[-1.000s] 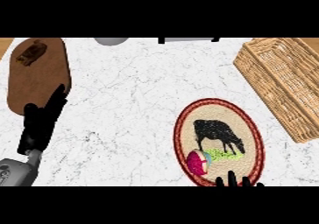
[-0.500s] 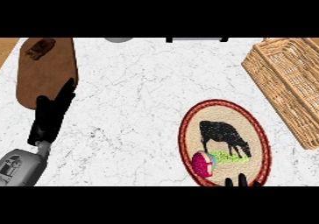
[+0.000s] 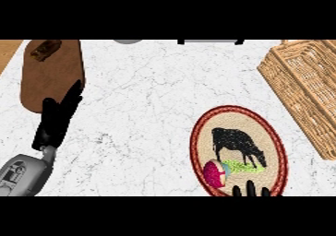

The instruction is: Pick the cupcake from the placemat and place it in the basket

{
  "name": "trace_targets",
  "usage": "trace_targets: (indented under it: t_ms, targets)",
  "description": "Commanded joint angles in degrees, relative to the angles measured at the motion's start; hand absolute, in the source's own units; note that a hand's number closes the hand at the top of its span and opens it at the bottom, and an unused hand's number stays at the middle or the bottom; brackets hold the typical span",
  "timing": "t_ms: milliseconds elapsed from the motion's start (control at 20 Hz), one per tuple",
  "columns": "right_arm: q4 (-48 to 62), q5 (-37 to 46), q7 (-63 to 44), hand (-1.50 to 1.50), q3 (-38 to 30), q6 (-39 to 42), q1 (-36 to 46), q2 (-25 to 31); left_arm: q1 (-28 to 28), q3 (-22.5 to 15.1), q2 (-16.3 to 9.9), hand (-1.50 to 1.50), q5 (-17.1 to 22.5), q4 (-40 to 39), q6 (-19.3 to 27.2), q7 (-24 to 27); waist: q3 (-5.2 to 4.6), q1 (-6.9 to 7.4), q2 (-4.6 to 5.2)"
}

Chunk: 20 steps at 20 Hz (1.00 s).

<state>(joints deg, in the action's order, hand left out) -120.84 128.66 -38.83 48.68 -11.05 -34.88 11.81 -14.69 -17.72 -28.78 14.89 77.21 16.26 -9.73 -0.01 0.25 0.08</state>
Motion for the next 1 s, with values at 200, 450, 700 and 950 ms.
trace_targets:
  t_ms: [200, 450, 700, 950]
  targets:
    - [21.37, 0.46, -2.34, -1.50, 2.48, 2.55, 12.05, -11.52, 1.02, 2.04, 1.80, 0.00, -1.65, -0.43, -0.84, 0.34, 0.03, -0.13, -0.07]
    - [24.33, -6.20, -3.11, -1.50, -1.08, 0.79, 17.37, -8.85, 1.46, 2.51, 4.35, 0.00, -5.11, -1.52, -1.47, 1.13, 0.02, -0.36, -0.06]
    - [28.59, -7.35, -7.70, -1.50, 0.97, 5.66, 22.27, -11.78, 3.01, 5.02, 2.69, 0.00, -6.35, 3.37, -3.87, -2.02, 0.03, -0.15, -0.13]
    - [28.83, -11.49, -6.36, -1.50, -3.49, 2.66, 22.00, -8.21, 1.63, 5.84, 5.70, 0.00, -7.87, 2.77, -3.44, -3.43, 0.04, -0.26, -0.13]
